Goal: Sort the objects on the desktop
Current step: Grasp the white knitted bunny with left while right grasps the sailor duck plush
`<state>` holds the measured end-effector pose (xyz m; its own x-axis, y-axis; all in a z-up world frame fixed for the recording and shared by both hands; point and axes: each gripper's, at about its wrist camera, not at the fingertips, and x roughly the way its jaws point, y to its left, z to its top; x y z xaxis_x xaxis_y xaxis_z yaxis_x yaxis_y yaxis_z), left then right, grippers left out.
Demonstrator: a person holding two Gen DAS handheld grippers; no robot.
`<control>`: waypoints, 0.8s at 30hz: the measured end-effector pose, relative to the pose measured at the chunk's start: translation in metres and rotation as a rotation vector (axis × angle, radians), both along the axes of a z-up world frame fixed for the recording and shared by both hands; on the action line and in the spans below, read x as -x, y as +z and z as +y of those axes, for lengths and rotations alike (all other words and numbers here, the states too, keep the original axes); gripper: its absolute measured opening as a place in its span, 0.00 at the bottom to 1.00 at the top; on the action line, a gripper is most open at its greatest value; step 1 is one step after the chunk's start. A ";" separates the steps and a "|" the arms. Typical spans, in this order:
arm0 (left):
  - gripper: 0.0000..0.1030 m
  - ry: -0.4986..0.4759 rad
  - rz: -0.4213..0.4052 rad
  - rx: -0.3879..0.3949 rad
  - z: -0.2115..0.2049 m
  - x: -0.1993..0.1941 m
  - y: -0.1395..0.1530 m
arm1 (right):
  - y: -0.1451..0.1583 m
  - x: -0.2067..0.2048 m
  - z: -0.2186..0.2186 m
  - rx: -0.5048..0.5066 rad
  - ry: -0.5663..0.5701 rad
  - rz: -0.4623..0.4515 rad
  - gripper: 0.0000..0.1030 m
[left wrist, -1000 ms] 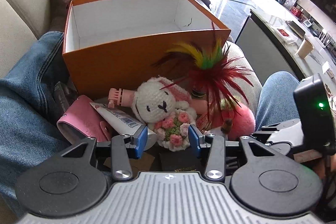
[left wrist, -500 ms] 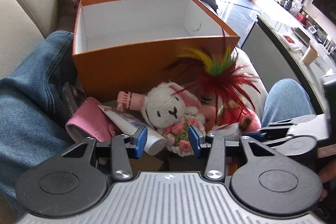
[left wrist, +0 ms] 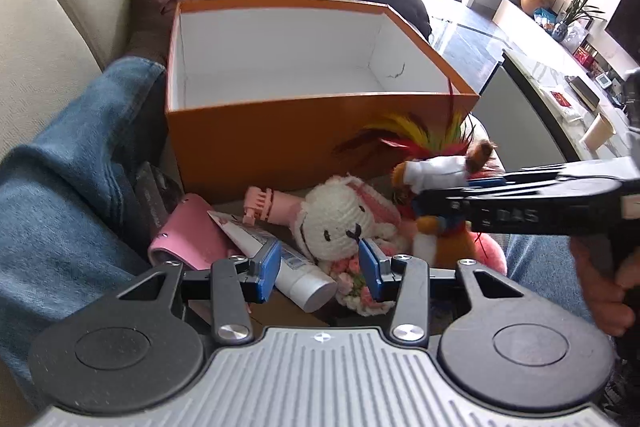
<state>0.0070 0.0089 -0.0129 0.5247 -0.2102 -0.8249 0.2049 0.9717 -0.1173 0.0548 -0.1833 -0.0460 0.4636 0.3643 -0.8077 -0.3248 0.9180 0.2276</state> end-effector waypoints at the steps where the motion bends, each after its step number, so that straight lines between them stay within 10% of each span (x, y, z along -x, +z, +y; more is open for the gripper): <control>1: 0.49 -0.004 0.013 0.006 0.000 -0.001 -0.003 | -0.005 -0.003 -0.001 0.003 -0.004 0.019 0.40; 24: 0.61 -0.027 0.145 -0.015 -0.026 -0.046 -0.048 | -0.035 0.027 -0.005 0.018 0.133 0.137 0.61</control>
